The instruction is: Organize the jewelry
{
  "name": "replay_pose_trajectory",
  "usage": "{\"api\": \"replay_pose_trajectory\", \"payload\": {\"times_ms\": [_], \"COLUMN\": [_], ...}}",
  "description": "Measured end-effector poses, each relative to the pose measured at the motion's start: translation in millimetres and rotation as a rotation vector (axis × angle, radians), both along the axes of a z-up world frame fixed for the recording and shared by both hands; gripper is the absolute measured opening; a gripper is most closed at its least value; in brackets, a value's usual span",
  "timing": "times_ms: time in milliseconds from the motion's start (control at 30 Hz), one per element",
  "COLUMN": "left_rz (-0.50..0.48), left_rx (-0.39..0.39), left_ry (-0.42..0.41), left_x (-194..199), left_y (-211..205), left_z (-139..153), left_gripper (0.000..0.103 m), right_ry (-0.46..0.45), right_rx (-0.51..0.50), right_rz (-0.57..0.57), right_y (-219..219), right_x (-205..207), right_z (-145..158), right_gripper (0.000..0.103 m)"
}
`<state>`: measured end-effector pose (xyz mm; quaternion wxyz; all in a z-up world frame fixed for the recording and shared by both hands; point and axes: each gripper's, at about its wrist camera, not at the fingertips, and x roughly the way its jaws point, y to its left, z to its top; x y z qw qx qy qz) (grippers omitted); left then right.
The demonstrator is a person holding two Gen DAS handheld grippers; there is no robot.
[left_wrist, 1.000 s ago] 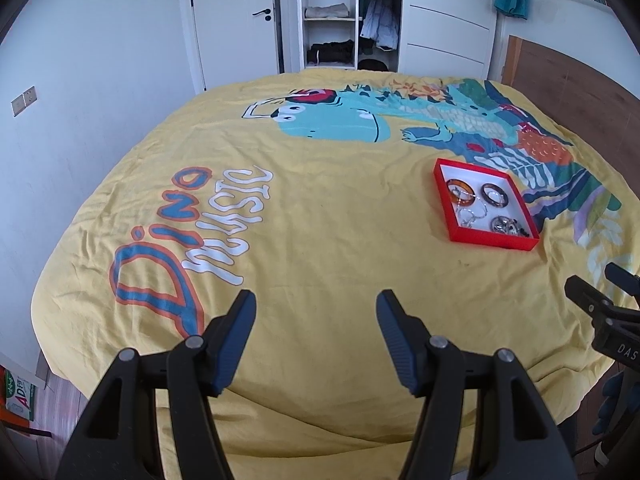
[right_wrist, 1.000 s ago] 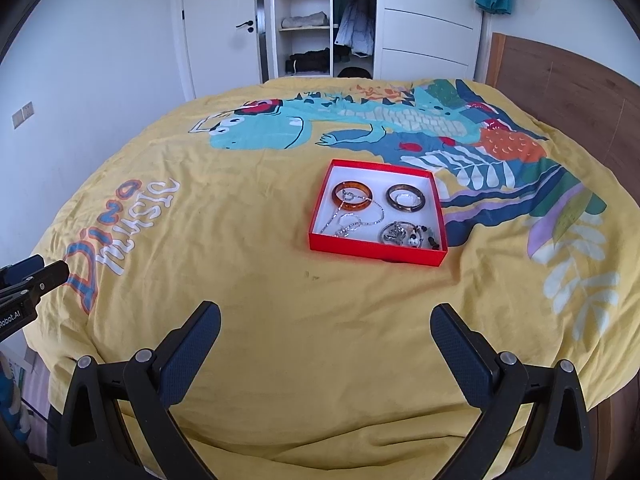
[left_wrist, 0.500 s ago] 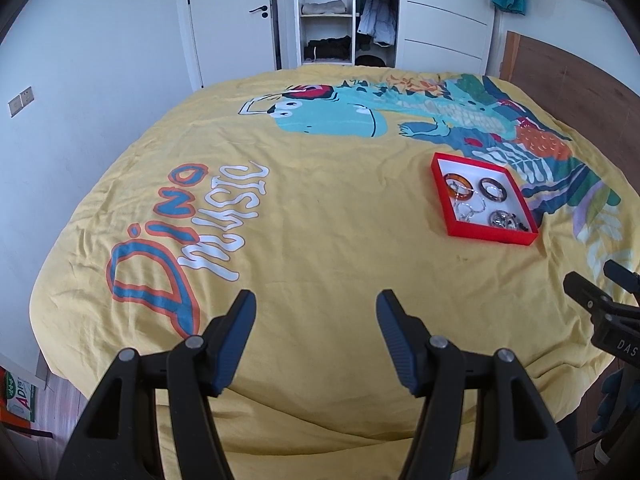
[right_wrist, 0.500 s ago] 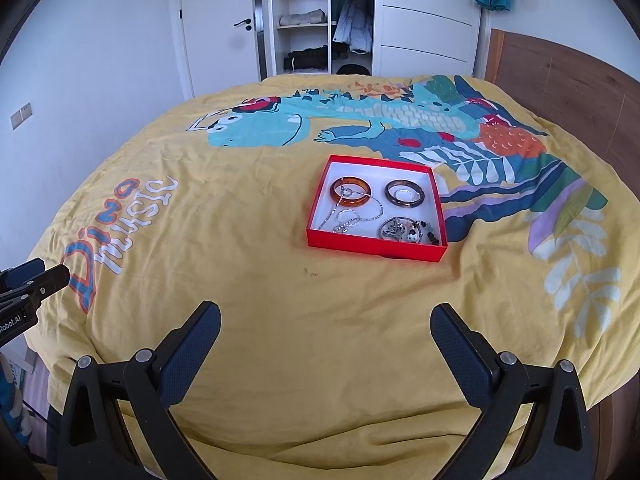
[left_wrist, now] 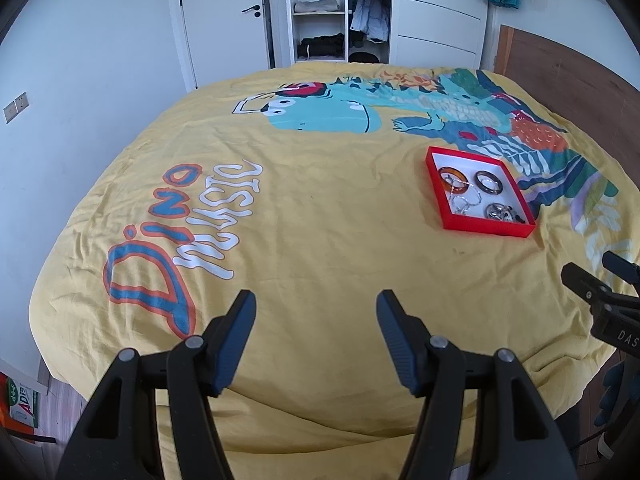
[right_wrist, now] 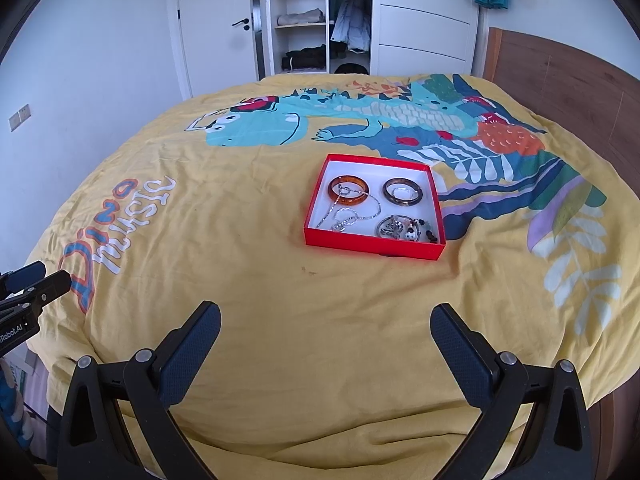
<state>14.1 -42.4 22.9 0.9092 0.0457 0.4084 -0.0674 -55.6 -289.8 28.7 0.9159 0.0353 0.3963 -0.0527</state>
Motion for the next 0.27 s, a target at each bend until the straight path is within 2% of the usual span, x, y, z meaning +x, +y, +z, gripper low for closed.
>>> {"api": "replay_pose_trajectory", "payload": {"times_ms": [267], "left_rz": [-0.006], "left_rx": [-0.002], "left_ry": [0.01], "left_x": [0.6], "left_y": [-1.4], "left_z": [-2.6], "left_gripper": [0.061], "right_ry": [0.002], "right_rx": [0.002], "right_rz": [-0.001], "right_y": [-1.4], "right_x": [0.5], "right_z": [-0.5], "right_gripper": [0.103]}}
